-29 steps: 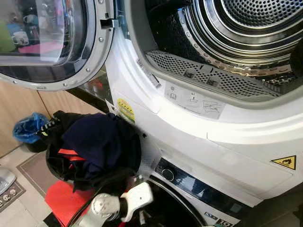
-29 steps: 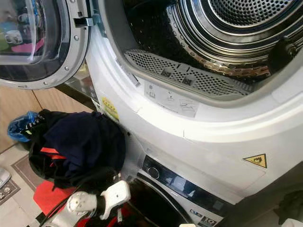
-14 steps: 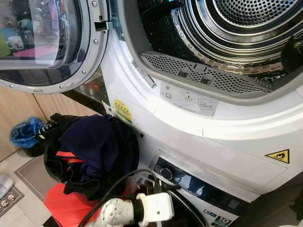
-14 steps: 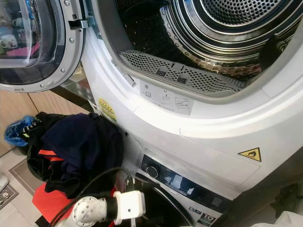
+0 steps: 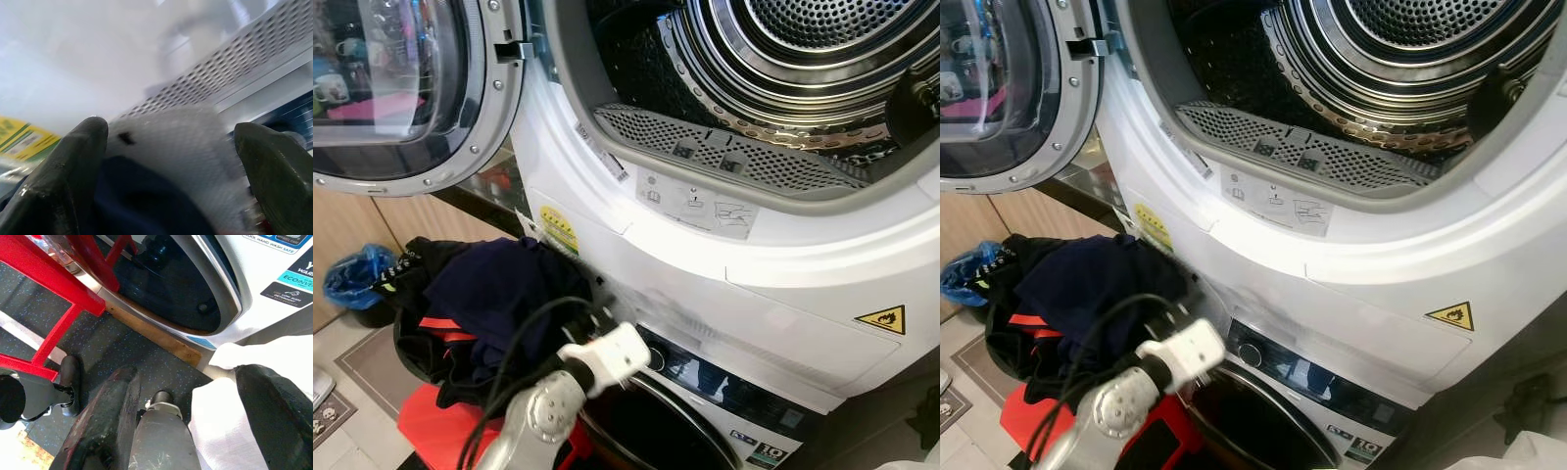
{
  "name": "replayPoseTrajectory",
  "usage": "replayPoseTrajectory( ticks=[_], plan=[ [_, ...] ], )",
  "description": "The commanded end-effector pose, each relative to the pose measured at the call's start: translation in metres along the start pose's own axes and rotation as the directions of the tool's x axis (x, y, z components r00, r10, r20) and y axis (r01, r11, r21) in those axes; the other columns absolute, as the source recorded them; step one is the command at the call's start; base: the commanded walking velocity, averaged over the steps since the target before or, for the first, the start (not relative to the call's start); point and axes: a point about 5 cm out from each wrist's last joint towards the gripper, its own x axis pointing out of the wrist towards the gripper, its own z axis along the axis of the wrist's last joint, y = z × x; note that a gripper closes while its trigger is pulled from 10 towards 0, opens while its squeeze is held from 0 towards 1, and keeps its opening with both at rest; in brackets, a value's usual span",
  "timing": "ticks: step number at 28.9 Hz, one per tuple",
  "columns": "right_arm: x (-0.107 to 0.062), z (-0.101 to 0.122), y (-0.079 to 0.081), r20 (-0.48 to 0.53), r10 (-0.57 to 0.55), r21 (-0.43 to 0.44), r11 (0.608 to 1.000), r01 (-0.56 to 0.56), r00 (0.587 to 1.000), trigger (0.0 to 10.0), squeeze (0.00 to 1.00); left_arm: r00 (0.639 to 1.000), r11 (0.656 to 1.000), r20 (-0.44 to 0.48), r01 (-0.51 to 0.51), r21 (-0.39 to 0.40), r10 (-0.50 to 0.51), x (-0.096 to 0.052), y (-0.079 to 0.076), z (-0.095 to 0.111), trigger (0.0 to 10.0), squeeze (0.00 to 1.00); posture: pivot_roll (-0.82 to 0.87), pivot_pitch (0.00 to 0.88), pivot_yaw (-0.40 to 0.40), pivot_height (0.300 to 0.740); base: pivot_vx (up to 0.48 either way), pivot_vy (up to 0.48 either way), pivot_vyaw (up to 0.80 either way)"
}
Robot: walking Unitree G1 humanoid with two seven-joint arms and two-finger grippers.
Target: Clothes washing
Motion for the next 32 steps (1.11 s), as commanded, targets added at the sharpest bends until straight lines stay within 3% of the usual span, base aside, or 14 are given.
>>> replayPoseTrajectory(
  ticks=[1,5,7,8,9,10,14,20,23,26,28,29,30,32],
  plan=[
    [-0.001,-0.004,-0.001,-0.019,-0.005,0.002,1.000,0.005,1.000,10.0,0.00,0.998,0.999,-0.037,-0.047,0.006,0.047,0.002,0.004,-0.001,10.0,0.00,0.04,0.094,-0.019,0.740,0.000,0.000,0.00],
    [-0.001,-0.005,-0.002,-0.023,-0.015,0.004,1.000,0.015,1.000,10.0,0.00,0.981,0.977,-0.132,-0.158,-0.144,0.140,0.005,0.011,-0.006,10.0,0.00,0.04,0.093,-0.019,0.740,0.000,0.000,0.00],
    [-0.001,-0.005,-0.001,-0.024,-0.016,0.006,1.000,0.017,1.000,10.0,0.00,0.980,0.957,-0.109,-0.189,-0.221,0.169,0.008,0.012,0.002,10.0,0.00,0.05,0.096,-0.020,0.740,0.000,0.000,0.00],
    [-0.001,-0.005,-0.001,-0.024,-0.016,0.006,1.000,0.017,1.000,10.0,0.00,0.980,0.957,-0.109,-0.189,-0.221,0.169,0.008,0.012,0.002,10.0,0.00,0.05,0.096,-0.020,0.740,0.000,0.000,0.00],
    [-0.001,-0.006,0.000,-0.026,-0.015,0.003,1.000,0.015,1.000,10.0,0.00,0.978,0.929,-0.105,-0.203,-0.308,0.179,0.012,0.012,0.008,10.0,0.00,0.05,0.095,-0.020,0.740,0.000,0.000,0.00],
    [-0.001,-0.006,0.000,-0.027,-0.014,0.001,1.000,0.014,1.000,10.0,0.00,0.978,0.919,-0.098,-0.205,-0.338,0.182,0.013,0.013,0.011,10.0,0.00,0.05,0.095,-0.020,0.740,0.000,0.000,0.00],
    [-0.002,-0.007,0.001,-0.032,-0.011,0.001,1.000,0.011,0.999,10.0,0.00,0.970,0.880,0.027,-0.207,-0.427,0.241,0.017,0.023,0.038,10.0,0.00,0.05,0.094,-0.020,0.740,0.000,0.000,0.00],
    [-0.002,-0.007,0.001,-0.033,-0.009,0.005,1.000,0.009,0.999,10.0,0.00,0.963,0.878,-0.053,-0.263,-0.400,0.264,0.016,0.027,0.022,10.0,0.00,0.05,0.093,-0.017,0.740,0.000,0.000,0.00],
    [-0.002,-0.008,0.000,-0.034,-0.010,0.005,1.000,0.010,0.999,10.0,0.00,0.971,0.885,-0.034,-0.229,-0.406,0.235,0.016,0.024,0.023,10.0,0.00,0.05,0.093,-0.017,0.740,0.000,0.000,0.00],
    [-0.002,-0.008,0.000,-0.031,-0.013,0.003,1.000,0.013,0.999,10.0,0.00,0.975,0.940,0.134,-0.126,-0.317,0.176,-0.002,0.010,0.030,10.0,0.00,0.05,0.092,-0.019,0.740,0.000,0.000,0.00],
    [-0.002,-0.008,0.000,-0.031,-0.012,-0.001,1.000,0.012,0.999,10.0,0.00,0.972,0.950,0.162,-0.119,-0.290,0.171,-0.008,0.012,0.028,10.0,0.00,0.04,0.091,-0.016,0.740,0.000,0.000,0.00],
    [-0.002,-0.008,0.000,-0.031,-0.011,-0.003,1.000,0.011,0.999,10.0,0.00,0.969,0.955,0.180,-0.115,-0.272,0.168,-0.011,0.014,0.026,10.0,0.00,0.03,0.088,-0.013,0.740,0.000,0.000,0.00],
    [-0.002,-0.008,-0.001,-0.029,-0.012,-0.014,1.000,0.012,1.000,10.0,0.00,0.957,0.966,0.210,-0.157,-0.204,0.199,-0.031,0.027,0.012,10.0,0.00,0.03,0.087,-0.009,0.740,0.000,0.000,0.00],
    [-0.002,-0.009,-0.002,-0.029,-0.014,-0.018,1.000,0.013,0.999,10.0,0.00,0.952,0.966,0.214,-0.183,-0.181,0.220,-0.043,0.034,0.006,10.0,0.00,0.02,0.086,-0.007,0.740,0.000,0.000,0.00]
  ],
)
